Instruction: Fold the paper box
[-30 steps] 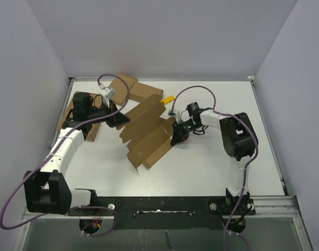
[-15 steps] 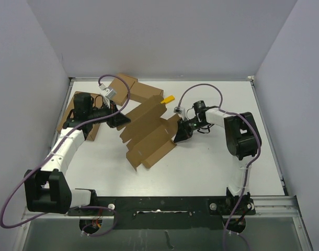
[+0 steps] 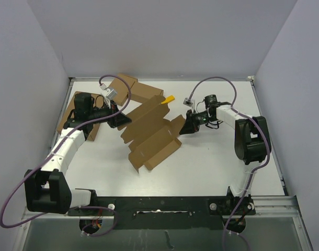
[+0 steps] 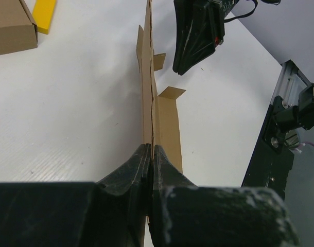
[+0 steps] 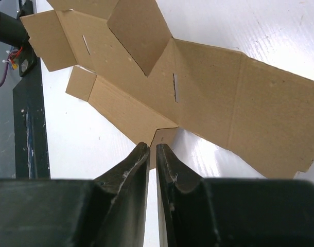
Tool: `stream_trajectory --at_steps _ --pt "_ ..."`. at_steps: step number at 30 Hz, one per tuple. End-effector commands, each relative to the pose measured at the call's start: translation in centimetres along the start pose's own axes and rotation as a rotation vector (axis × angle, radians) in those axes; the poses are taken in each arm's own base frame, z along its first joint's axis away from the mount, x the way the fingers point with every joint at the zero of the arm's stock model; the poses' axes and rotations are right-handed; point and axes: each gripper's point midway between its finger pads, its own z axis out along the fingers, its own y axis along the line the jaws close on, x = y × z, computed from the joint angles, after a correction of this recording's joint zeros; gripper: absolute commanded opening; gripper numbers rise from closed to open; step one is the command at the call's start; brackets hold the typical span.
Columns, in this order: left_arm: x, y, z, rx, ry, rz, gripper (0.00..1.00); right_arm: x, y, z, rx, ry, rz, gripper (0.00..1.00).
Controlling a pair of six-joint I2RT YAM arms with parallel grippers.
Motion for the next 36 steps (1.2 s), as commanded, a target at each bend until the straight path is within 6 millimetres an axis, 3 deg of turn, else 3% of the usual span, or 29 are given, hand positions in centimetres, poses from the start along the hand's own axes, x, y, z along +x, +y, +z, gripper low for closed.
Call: stream_trajectory --at_steps 1,6,13,28,36 --pt "-1.2 -0.8 0.0 0.038 -0.036 0.066 0.0 -2.2 0.8 -1.3 0.012 -0.04 -0.077 0.13" --pt "-1.2 -0.8 0.0 0.036 -0.035 0.066 0.0 -1.7 -0.3 -1.4 0.059 -0.024 -0.044 0.09" --pt "-1.2 -0.7 0.0 0.033 -0.035 0.064 0.0 0.0 -0.6 0.3 0.034 0.042 0.007 0.0" --pt "-1.0 -0.5 0.1 0.028 -0.031 0.061 0.0 2.0 1.2 3.9 -0.062 0.149 -0.001 0.0" --pt "-1.0 -0.4 0.1 0.026 -0.03 0.06 0.0 3.1 0.4 4.8 -0.053 0.174 0.063 0.0"
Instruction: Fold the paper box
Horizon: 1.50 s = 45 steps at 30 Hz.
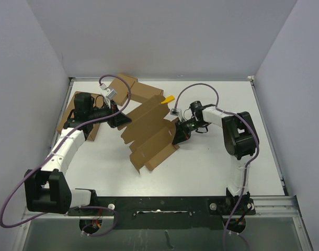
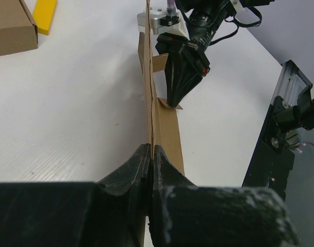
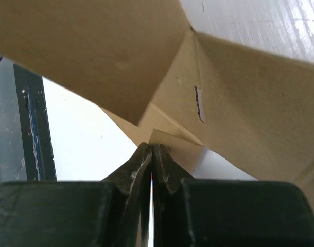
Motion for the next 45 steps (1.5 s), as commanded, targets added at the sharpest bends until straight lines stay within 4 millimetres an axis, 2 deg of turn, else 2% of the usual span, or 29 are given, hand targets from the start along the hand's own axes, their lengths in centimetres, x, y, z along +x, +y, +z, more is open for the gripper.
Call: stream_trajectory --at_steps 1,13,18,25,32,41,45 --pt "-0.9 -0.4 0.1 0.024 -0.026 0.053 0.0 -0.4 -0.7 0.4 0.011 0.0 0.02 0.0" --pt "-0.7 -0.2 0.2 0.024 -0.02 0.046 0.0 1.5 -2.3 1.9 0.07 0.089 0.076 0.0" --pt "-0.8 -0.2 0.2 0.022 -0.022 0.047 0.0 0.7 -1.7 1.4 0.049 0.067 0.051 0.0" --pt "-0.8 -0.3 0.2 0.022 -0.022 0.049 0.0 -1.8 0.3 -0.8 0.004 -0.022 -0.055 0.08" --pt "-0.9 -0.4 0.1 0.026 -0.025 0.053 0.0 -3.3 1.1 -3.8 0.015 -0.103 -0.12 0.09" --pt "-1.3 -1.3 -0.1 0.059 -0.041 0.07 0.0 -4.6 1.1 -7.4 0.061 -0.191 -0.164 0.14" --pt "-1.6 -2.1 -0.2 0.094 -0.053 0.076 0.0 -4.9 0.3 -9.5 0.128 -0.234 -0.171 0.22"
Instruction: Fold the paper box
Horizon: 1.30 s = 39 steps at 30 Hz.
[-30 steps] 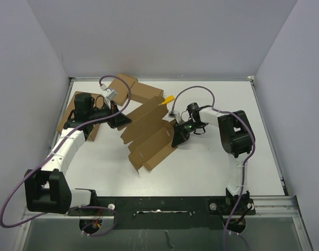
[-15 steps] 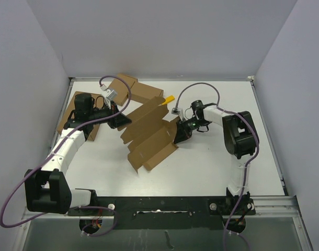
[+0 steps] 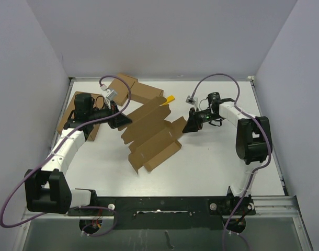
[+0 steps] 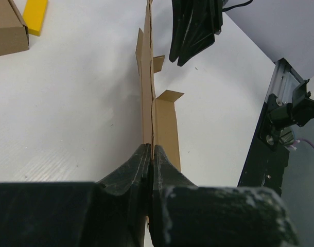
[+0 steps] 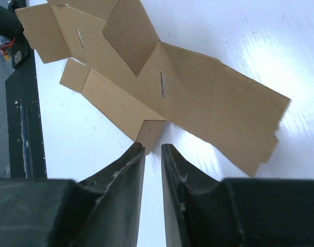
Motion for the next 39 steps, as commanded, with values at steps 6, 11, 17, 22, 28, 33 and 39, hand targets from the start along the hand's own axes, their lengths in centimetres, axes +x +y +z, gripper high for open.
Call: stream_trajectory --at_steps 6,11,17,22,28,33,39 --pt "-2.3 -2.9 -0.4 0.125 -0.073 0.09 0.0 -2.9 -1.2 -5.4 0.169 -0.145 -0.101 0.39" --pt "-2.5 -3.4 -0.5 0.15 -0.081 0.091 0.0 -3.3 -1.6 -7.0 0.23 -0.187 -0.153 0.51" --pt "-2.6 -4.4 -0.5 0.201 -0.09 0.098 0.0 -3.2 -1.8 -7.2 0.241 -0.21 -0.217 0.64" --pt "-2.5 -5.0 -0.5 0.223 -0.087 0.11 0.0 -3.5 -2.3 -7.7 0.292 -0.205 -0.309 0.7" --pt "-2.4 -5.6 -0.4 0.248 -0.084 0.12 0.0 -3.8 -2.2 -8.4 0.313 -0.202 -0.369 0.73" --pt "-2.4 -6.1 -0.4 0.266 -0.083 0.128 0.0 -4.2 -1.6 -8.6 0.267 -0.196 -0.342 0.73" --pt "-2.3 -6.6 -0.4 0.282 -0.085 0.14 0.0 -4.1 -1.2 -8.3 0.229 -0.202 -0.317 0.71"
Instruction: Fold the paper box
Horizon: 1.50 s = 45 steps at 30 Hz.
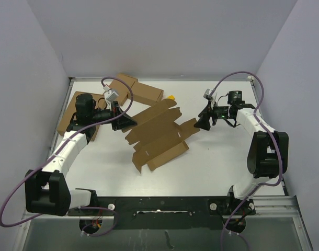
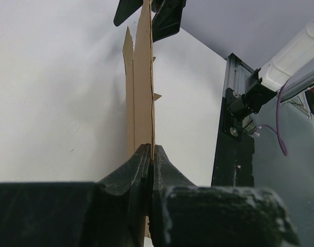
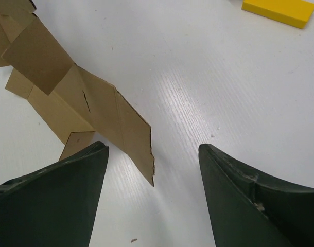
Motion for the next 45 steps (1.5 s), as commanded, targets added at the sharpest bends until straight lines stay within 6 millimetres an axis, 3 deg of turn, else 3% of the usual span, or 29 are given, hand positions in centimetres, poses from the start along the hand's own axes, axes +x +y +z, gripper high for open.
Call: stream_trajectory --at_steps 1,14,29,34,45 --pt "-1.7 -2.2 -0.3 0.054 -0.033 0.112 0.0 -2.0 0.5 -0.4 -0.045 -0.046 -0.028 0.71" --pt "-1.7 -2.3 -0.3 0.055 -0.035 0.117 0.0 -1.3 1.0 -0.1 -0.079 -0.034 -0.014 0.64" --pt "-1.7 -2.4 -0.3 0.057 -0.034 0.117 0.0 -1.3 1.5 0.3 -0.106 -0.026 -0.02 0.43" --pt "-1.7 -2.4 -0.3 0.056 -0.035 0.118 0.0 -1.2 1.7 0.4 -0.115 -0.022 -0.023 0.35" --pt "-1.8 -2.2 -0.3 0.043 -0.036 0.119 0.0 -1.5 2.3 0.5 -0.135 -0.023 -0.025 0.05"
